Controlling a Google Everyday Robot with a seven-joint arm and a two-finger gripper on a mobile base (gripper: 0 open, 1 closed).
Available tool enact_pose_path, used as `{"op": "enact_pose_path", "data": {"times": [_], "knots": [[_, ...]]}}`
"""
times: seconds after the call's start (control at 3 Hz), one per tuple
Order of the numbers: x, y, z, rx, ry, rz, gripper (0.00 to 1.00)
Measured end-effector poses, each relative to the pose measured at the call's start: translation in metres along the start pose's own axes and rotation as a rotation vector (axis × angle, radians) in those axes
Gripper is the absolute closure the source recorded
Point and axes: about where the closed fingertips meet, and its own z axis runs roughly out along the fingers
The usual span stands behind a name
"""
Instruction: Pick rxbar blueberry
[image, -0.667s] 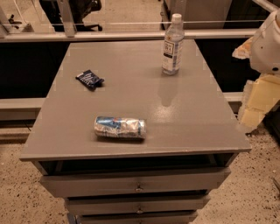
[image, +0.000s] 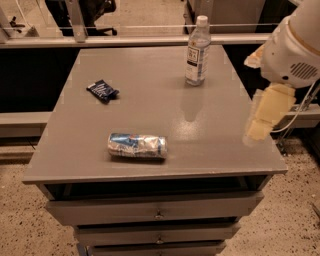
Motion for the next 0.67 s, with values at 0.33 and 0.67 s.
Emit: {"op": "enact_pose_path", "data": {"times": [0.33,0.67], "knots": [[-0.075,-0.011,0.028,-0.012,-0.133,-0.018,0.0],[-0.169,-0.021,0.049,-0.002,-0.277,-0.029,0.0]]}}
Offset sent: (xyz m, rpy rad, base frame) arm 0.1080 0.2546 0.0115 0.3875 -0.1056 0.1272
